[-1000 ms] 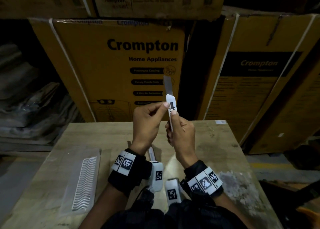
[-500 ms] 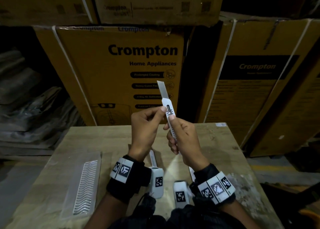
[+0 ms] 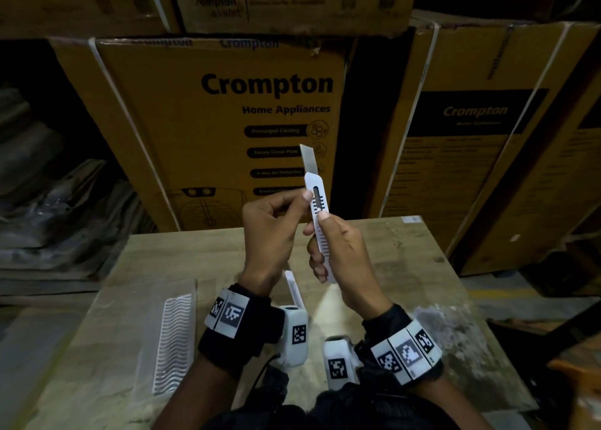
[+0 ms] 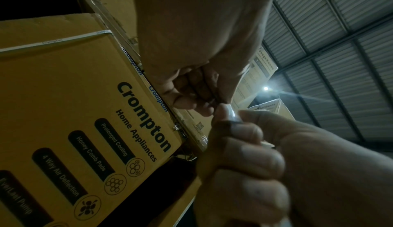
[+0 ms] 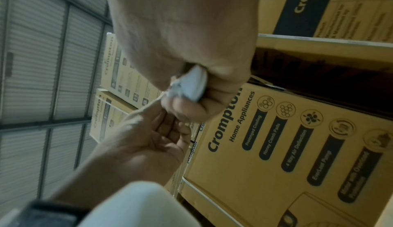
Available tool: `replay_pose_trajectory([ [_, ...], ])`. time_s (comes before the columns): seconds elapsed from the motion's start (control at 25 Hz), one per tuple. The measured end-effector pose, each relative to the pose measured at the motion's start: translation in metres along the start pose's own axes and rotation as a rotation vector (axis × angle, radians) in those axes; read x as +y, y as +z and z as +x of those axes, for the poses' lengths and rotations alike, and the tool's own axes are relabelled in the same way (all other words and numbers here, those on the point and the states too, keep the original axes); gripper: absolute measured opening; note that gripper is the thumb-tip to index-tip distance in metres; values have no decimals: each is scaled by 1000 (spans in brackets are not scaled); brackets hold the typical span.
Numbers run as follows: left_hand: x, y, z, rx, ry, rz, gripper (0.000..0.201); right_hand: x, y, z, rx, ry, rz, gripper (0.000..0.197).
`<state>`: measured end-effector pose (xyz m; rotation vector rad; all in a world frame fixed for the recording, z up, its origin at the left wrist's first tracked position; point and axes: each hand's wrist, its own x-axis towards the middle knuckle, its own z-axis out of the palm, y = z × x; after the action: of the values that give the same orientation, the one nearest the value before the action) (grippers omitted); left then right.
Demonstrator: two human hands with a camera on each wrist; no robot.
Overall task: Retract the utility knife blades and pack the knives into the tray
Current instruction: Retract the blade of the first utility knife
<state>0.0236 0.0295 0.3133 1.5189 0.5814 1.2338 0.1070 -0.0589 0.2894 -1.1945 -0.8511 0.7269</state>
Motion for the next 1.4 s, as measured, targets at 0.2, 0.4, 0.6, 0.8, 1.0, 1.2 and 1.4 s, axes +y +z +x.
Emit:
replay_pose_trajectory([
  [0.2, 6, -29, -1, 31, 3, -52, 10, -6, 23, -7, -17, 78, -23, 44],
  [0.4, 5, -49, -4, -16, 4, -38, 15, -3, 47, -16, 121, 12, -30, 51],
  [0.6, 6, -57, -10, -54, -15, -56, 17, 6, 61, -25, 218, -6, -13, 41],
  [0.8, 8, -60, -8, -81, -32, -44, 15, 6, 66, -28, 178, 9, -16, 38],
  [1.0, 9, -53, -3, -51, -29, -66, 11, 5, 55, -22, 91, -7, -41, 40],
  [1.2, 6, -40, 3, -33, 7, -54, 11, 7, 41, -13, 140, 27, -53, 52],
  [1.4, 2, -16, 8, -3, 32, -45, 13, 4, 26, 0, 219, -75, -12, 44],
])
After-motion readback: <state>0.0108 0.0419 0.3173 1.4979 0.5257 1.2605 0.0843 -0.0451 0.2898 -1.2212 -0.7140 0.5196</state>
